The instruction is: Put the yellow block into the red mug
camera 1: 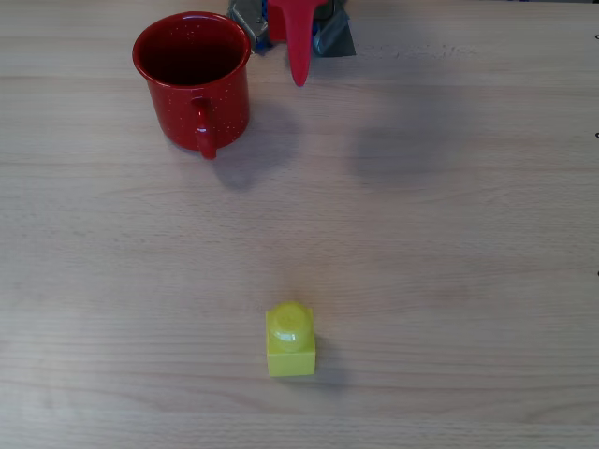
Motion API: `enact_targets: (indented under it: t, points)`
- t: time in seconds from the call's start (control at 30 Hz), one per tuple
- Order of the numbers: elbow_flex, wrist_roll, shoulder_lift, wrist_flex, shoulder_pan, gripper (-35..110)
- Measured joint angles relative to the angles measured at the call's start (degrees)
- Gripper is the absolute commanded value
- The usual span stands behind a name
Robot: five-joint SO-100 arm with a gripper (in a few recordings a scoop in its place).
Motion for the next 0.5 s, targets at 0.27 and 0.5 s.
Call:
enact_targets:
  t: [0.27, 0.5]
  points:
    - [-21.18, 0.26, -19.78, 7.21, 0.18, 0]
    - [-37.09, 1.23, -33.40, 13.01, 1.76, 0]
